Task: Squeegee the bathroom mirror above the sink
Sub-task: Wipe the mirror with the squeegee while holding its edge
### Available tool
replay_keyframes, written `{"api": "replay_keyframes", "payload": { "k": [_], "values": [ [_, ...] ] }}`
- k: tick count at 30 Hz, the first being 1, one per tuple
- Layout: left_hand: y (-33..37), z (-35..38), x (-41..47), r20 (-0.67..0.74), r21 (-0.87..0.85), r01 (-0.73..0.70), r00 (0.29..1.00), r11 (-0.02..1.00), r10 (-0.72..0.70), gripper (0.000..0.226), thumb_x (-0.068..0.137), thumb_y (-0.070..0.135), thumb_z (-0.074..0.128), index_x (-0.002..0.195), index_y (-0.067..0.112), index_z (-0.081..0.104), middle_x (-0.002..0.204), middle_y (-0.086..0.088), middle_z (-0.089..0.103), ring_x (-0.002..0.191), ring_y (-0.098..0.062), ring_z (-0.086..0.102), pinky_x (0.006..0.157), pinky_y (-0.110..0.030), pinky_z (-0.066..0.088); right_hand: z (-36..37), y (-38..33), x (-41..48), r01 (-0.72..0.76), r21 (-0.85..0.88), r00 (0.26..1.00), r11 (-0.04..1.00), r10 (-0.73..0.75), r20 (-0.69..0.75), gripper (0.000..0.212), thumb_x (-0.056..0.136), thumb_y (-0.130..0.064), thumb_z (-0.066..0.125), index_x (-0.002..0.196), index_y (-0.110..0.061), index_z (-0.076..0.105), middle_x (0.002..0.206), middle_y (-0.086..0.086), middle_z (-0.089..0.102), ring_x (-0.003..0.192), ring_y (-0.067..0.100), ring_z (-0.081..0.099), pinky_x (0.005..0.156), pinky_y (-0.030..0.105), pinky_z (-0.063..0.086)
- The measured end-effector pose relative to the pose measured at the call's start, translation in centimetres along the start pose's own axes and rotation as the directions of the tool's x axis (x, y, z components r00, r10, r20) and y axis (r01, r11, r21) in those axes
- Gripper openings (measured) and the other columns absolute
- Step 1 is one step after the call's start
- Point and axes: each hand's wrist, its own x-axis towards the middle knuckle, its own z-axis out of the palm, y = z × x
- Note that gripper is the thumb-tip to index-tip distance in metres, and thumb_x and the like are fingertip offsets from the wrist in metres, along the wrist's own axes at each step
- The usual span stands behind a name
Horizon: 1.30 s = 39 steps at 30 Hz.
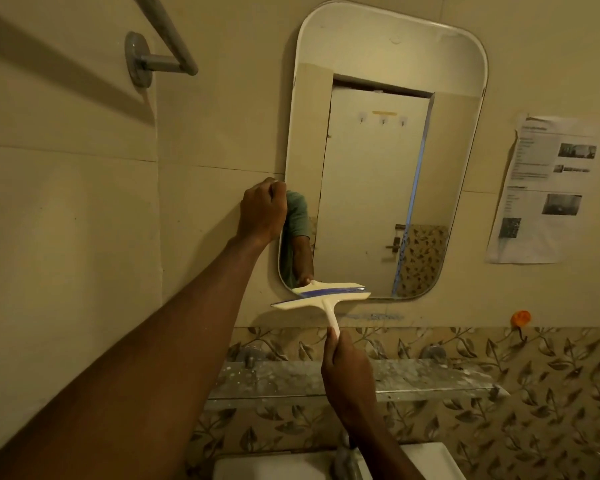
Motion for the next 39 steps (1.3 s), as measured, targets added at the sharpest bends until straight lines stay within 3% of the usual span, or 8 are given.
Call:
{"api": "replay_keyframes", "payload": {
  "k": [11,15,19,21,25,30,35,39],
  "values": [
    [0.8,-0.7,-0.4,0.03,-0.035,0.043,0.999,0.998,-0.042,0.031,0.098,0.018,0.036,0.073,0.008,0.052,0.074,-0.011,0.054,0.062,-0.014,0.048,0.057,-0.021,0.036,-4.0,1.1,1.3,-0.044,-0.008,0.998,0.999,0.044,-0.047,0.037,0.102,-0.035,0.036,0.08,-0.014,0.056,0.056,-0.003,0.053,0.043,0.008,0.047,0.04,0.022,0.033],
    [1.5,-1.8,1.0,0.118,-0.084,0.2,0.975,0.976,-0.19,0.044,0.094,0.035,0.033,0.08,0.006,0.063,0.086,-0.019,0.068,0.081,-0.035,0.066,0.073,-0.044,0.058,-7.1,-1.2,3.9,0.01,0.11,0.992,0.994,0.003,-0.122,0.041,0.101,-0.037,0.036,0.071,-0.017,0.054,0.055,0.001,0.055,0.044,0.013,0.049,0.039,0.022,0.033],
    [3.2,-3.7,3.7,0.34,-0.066,0.441,0.853,0.895,-0.395,0.052,0.097,0.037,0.031,0.084,0.001,0.066,0.08,-0.018,0.072,0.073,-0.033,0.071,0.069,-0.041,0.061,-10.4,-4.2,7.8,0.084,0.167,0.978,0.982,-0.049,-0.204,0.046,0.103,-0.035,0.035,0.061,-0.021,0.047,0.052,-0.003,0.047,0.044,0.008,0.041,0.041,0.022,0.028],
    [4.2,-4.4,5.0,0.345,-0.069,0.469,0.84,0.881,-0.42,0.055,0.096,0.038,0.031,0.084,-0.001,0.067,0.078,-0.017,0.073,0.072,-0.032,0.071,0.068,-0.039,0.061,-11.7,-5.5,10.1,0.127,0.146,0.967,0.981,-0.089,-0.24,0.045,0.103,-0.036,0.033,0.061,-0.023,0.045,0.054,-0.003,0.048,0.046,0.01,0.045,0.042,0.023,0.031],
    [7.2,-4.5,7.7,0.182,-0.148,0.336,0.934,0.93,-0.308,0.049,0.091,0.043,0.037,0.082,0.006,0.067,0.079,-0.012,0.072,0.066,-0.027,0.067,0.062,-0.036,0.059,-14.0,-8.5,14.2,0.183,0.192,0.953,0.964,-0.126,-0.276,0.045,0.102,-0.042,0.031,0.067,-0.02,0.047,0.057,0.002,0.051,0.046,0.021,0.053,0.045,0.035,0.052],
    [9.5,-3.6,9.1,0.076,-0.146,0.262,0.964,0.954,-0.254,0.055,0.089,0.049,0.036,0.103,0.005,0.066,0.103,-0.013,0.07,0.094,-0.03,0.065,0.089,-0.041,0.054,-17.0,-12.9,18.3,0.234,0.218,0.936,0.947,-0.159,-0.314,0.045,0.103,-0.04,0.03,0.07,-0.016,0.05,0.06,0.003,0.051,0.044,0.015,0.05,0.035,0.023,0.044],
    [9.7,-3.1,8.7,-0.033,-0.206,0.169,0.983,0.964,-0.179,0.044,0.097,0.041,0.038,0.072,0.011,0.058,0.082,-0.014,0.069,0.08,-0.03,0.067,0.081,-0.045,0.057,-19.8,-16.2,22.0,0.242,0.214,0.928,0.947,-0.161,-0.336,0.048,0.102,-0.04,0.031,0.076,-0.009,0.054,0.062,0.004,0.054,0.042,0.015,0.052,0.038,0.024,0.045],
    [8.9,-2.9,9.0,-0.041,-0.265,0.154,0.985,0.952,-0.17,0.049,0.098,0.042,0.038,0.084,0.002,0.065,0.083,-0.021,0.069,0.079,-0.036,0.068,0.079,-0.05,0.058,-21.9,-18.3,24.6,0.211,0.159,0.933,0.965,-0.15,-0.326,0.044,0.102,-0.04,0.031,0.087,-0.006,0.055,0.065,0.006,0.055,0.045,0.016,0.053,0.038,0.022,0.042]
  ]
}}
